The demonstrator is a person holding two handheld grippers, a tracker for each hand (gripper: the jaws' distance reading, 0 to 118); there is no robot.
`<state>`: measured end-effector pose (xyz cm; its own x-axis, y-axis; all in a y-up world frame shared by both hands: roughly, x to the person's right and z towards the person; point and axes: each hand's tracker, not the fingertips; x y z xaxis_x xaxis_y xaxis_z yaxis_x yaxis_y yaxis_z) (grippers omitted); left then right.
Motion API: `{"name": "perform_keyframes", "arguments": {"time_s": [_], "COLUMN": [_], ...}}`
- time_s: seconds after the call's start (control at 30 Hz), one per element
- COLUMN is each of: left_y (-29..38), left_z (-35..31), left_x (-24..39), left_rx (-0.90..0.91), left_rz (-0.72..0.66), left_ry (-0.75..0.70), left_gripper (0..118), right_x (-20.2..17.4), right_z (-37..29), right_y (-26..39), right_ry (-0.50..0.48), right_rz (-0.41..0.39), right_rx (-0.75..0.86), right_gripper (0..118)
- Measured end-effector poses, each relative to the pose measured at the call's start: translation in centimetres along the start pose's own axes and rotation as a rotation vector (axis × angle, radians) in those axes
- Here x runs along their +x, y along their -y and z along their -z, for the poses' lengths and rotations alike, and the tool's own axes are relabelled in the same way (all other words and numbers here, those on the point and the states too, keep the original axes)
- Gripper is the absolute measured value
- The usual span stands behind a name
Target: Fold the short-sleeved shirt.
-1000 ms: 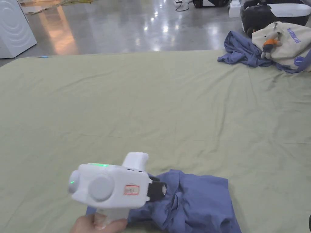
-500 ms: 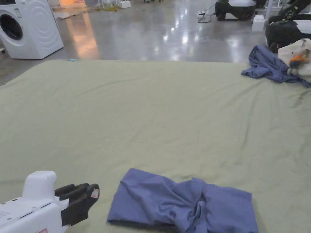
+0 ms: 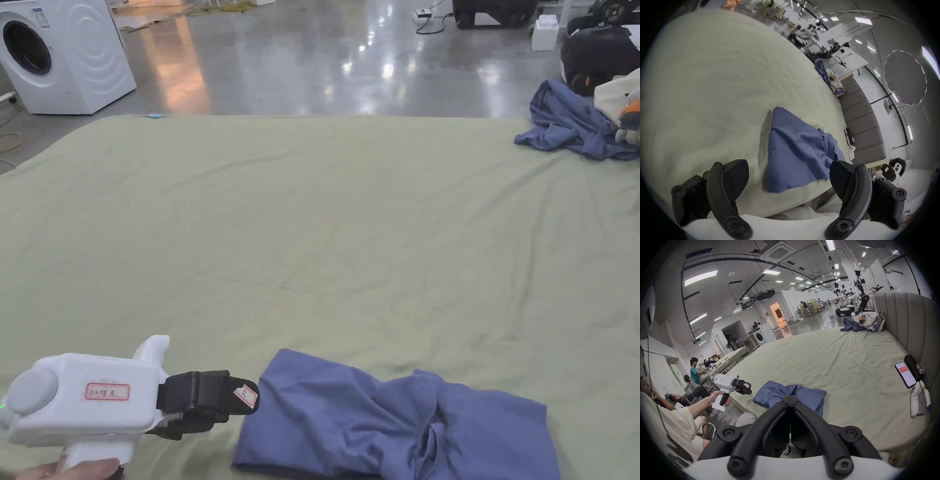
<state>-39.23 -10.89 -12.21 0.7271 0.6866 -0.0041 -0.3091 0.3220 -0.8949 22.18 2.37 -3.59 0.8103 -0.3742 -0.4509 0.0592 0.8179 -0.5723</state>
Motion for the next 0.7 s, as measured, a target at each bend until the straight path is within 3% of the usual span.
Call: {"name": "perform_keyframes", "arguments": {"time_s": [0.1, 0.33, 0.47, 0.57, 0.67, 0.7], "left_y": [-2.6, -4.4, -4.7, -4.9, -5.5, -5.6], "left_z": [2.0, 4.6, 6.3, 8.3, 8.3, 8.2], "left_x": [-0.9, -1.5, -2.6, -2.6, -2.6, -2.7], "left_rx": [-0.054, -0.095, -0.114, -0.181, -0.206, -0.213], "left_rz": [0.056, 0.019, -0.010, 0.026, -0.014, -0.019], "left_ry": [0.017, 0.055, 0.219, 0.237, 0.280, 0.256], "left_gripper": [109, 109, 109, 109, 106, 93], "right_x": [0.1, -0.1, 0.2, 0.0, -0.4, -0.5], "right_z": [0.3, 1.7, 2.8, 3.5, 3.8, 3.7], "right_y": [0.0, -0.3, -0.4, -0.4, -0.3, -0.2], "right_ry": [0.008, 0.036, 0.035, 0.038, 0.030, 0.027], "right_rz": [0.003, 0.008, 0.014, 0.012, 0.014, 0.013], "right_rx": [-0.010, -0.040, -0.062, -0.081, -0.090, -0.093], "right_gripper": [2, 2, 2, 2, 2, 2]}}
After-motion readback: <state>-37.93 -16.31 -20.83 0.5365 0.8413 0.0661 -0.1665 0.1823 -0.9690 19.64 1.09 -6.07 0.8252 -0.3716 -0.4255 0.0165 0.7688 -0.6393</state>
